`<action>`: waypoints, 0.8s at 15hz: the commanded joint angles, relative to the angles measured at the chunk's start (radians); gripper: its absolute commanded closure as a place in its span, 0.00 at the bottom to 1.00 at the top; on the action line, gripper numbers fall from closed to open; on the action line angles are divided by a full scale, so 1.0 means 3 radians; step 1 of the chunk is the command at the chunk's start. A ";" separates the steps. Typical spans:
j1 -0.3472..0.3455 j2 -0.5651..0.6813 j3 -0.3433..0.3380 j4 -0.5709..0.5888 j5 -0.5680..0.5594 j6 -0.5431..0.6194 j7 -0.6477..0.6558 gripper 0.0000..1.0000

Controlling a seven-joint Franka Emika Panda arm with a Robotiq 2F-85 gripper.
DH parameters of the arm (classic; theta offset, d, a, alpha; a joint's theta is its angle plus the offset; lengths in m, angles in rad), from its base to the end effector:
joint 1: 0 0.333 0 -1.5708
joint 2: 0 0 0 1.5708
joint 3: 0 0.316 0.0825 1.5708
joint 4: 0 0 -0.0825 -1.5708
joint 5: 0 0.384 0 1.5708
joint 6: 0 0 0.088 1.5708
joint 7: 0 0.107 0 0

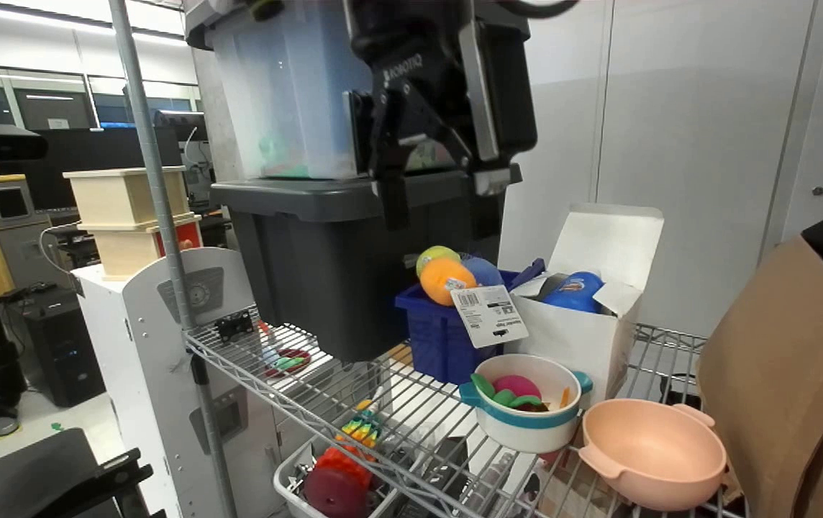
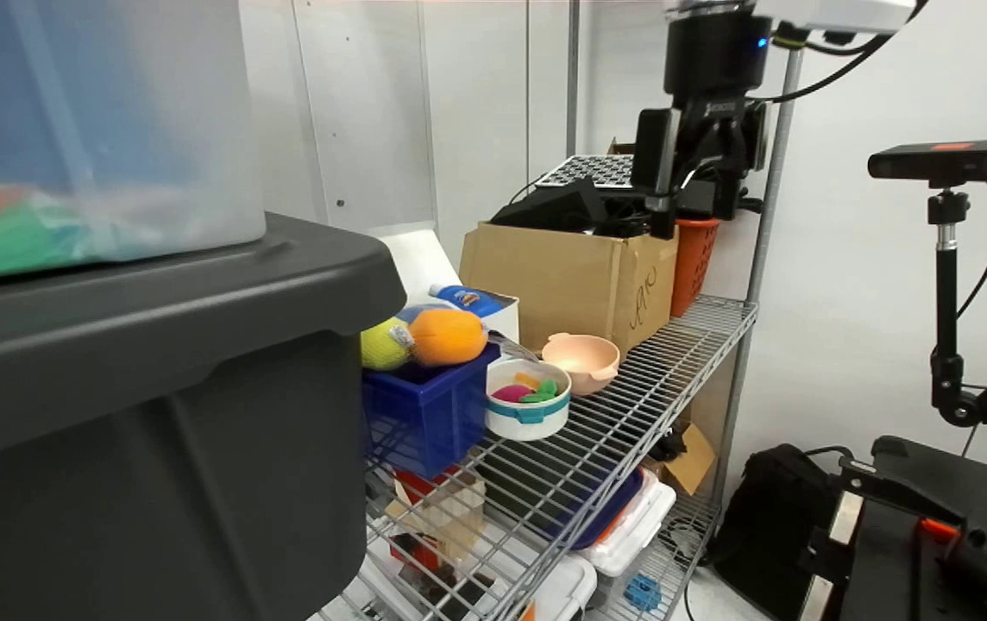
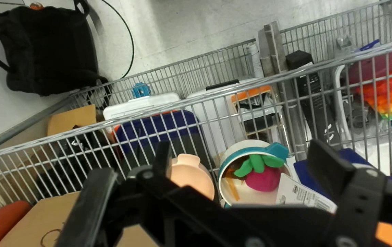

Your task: Pick up the purple toy from the white bowl and put it in the bowl on the right. Pick up the toy from the blue container and put it in the white bowl.

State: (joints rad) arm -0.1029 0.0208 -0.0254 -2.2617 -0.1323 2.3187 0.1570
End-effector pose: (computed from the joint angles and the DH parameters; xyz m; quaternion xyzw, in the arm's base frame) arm 0.5210 -0.0697 0.3553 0.9938 -0.0982 0.0188 0.0493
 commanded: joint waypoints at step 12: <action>0.0154 0.1839 -0.0175 0.1507 -0.0047 0.0411 -0.0089 0.00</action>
State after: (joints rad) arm -0.0769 0.4896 -0.0443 -1.8827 -0.1337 2.3953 0.1387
